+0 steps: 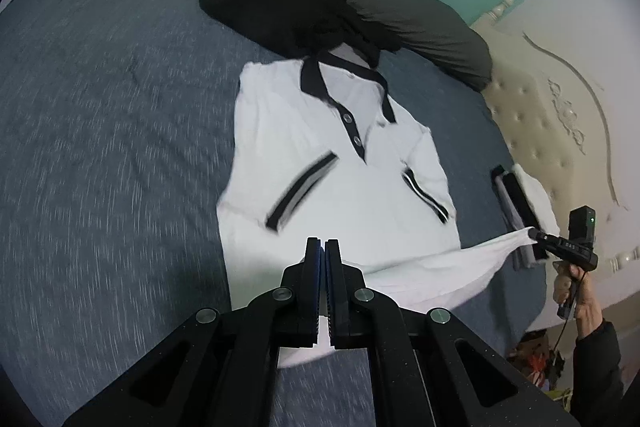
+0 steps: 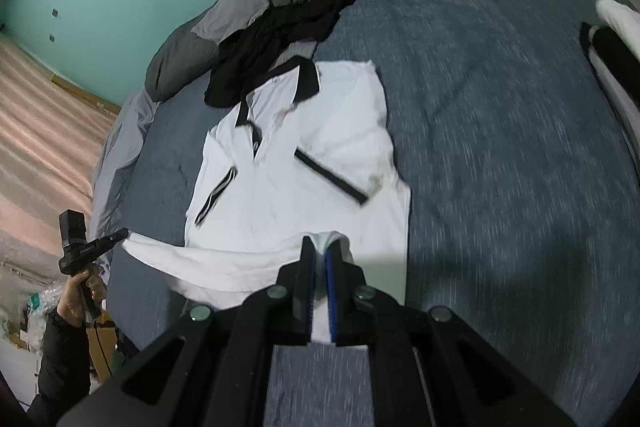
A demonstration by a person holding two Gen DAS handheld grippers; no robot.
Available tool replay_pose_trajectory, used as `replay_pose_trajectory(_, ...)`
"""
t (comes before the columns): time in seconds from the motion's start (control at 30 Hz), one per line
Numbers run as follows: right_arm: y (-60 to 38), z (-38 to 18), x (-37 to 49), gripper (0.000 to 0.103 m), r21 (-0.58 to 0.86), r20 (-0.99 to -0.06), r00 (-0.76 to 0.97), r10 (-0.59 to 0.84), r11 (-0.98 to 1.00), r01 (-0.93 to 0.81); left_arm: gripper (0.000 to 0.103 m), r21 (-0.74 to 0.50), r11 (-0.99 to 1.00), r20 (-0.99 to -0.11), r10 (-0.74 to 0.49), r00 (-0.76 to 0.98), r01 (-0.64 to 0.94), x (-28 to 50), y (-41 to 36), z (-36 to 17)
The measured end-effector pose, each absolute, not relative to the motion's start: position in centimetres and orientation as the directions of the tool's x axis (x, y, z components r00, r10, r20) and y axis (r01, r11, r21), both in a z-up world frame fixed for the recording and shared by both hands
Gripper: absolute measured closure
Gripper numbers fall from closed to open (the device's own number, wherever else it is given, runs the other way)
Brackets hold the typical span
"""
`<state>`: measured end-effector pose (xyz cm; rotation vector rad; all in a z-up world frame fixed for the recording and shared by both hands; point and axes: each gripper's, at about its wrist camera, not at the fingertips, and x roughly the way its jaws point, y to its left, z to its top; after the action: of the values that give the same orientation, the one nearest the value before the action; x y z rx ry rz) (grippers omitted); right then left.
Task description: Fold clothes
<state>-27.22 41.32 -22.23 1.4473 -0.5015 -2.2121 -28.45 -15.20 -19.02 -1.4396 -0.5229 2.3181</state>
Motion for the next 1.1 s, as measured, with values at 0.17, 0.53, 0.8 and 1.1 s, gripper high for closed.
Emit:
replay_pose_trajectory(0.17,41.2,-22.8,-32.4,0.098,0.523,-0.757,-0.367,-0.540,-0.838,0.154,0.101,-0.489,-0.868,-0.770,0.477,-0.424,-0.090,-33.5,-15.7,-19.9)
replay_pose_trajectory(0.53,39.9,-23.9,-42.2,0.099,0.514,-0.744,-0.415,-0.524,-0.845,0.147,0.101,-0.468,-0.881,-0.774,0.445,-0.451,-0.065,-42.8,-16.1,-21.6)
replay_pose_trajectory(0.8,38.0,-25.3,-48.2,0.099,0.480,-0.754,-0.438,-0.489,-0.866,0.141,0.101,-0.437,-0.898,-0.785,0.405,-0.469,-0.044,-48.9,-16.5,-22.3)
replay_pose_trajectory(1.1,36.4,-28.0,-53.3,0.099,0.444,-0.777,-0.438,-0.452,-0.887,0.126,0.103,-0.417,-0.909,-0.805,0.373,-0.461,-0.006,-53.4,-16.5,-25.4)
